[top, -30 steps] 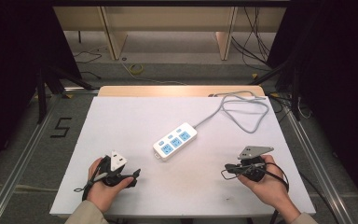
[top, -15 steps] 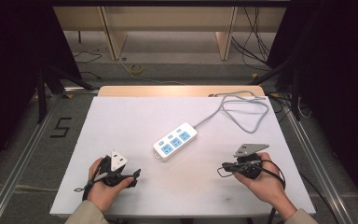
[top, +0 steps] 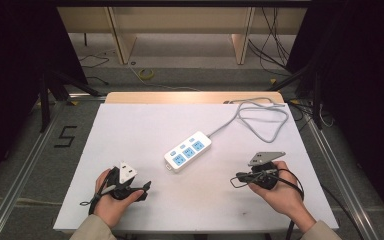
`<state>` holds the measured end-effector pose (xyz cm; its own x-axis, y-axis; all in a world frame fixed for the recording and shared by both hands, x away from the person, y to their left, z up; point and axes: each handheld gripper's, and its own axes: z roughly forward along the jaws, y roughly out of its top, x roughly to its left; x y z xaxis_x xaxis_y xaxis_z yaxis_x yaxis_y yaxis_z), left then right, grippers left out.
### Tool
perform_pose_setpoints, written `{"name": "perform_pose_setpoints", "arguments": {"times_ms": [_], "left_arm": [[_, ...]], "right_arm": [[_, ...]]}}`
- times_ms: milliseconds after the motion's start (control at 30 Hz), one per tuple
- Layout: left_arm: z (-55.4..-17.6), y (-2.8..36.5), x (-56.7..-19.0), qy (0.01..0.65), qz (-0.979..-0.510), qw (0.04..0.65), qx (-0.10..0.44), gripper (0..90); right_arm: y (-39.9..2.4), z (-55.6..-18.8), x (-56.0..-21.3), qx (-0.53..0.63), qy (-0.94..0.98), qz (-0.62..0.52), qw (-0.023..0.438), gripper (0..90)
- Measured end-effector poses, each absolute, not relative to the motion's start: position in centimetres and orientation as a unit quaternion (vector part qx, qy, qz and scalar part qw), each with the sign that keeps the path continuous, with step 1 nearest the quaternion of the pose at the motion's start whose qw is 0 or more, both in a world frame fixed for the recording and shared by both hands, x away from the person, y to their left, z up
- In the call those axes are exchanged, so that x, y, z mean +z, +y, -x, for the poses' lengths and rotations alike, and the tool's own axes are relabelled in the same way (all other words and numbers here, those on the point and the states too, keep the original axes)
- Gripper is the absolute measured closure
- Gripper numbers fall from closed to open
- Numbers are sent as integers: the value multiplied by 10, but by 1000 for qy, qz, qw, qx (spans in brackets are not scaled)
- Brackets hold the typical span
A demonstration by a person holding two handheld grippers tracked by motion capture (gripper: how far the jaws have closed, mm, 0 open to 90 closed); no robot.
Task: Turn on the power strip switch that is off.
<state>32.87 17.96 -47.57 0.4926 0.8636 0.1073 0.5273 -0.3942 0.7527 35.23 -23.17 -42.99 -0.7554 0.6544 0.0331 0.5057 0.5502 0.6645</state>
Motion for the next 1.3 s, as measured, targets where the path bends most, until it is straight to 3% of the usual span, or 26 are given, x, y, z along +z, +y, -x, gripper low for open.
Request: {"name": "perform_pose_setpoints", "arguments": {"times_ms": [1300], "left_arm": [[-329,179,-476,432,-799,332,254,190]], "right_arm": [[-220,-362,-421,325,881,-325,107,900]]}}
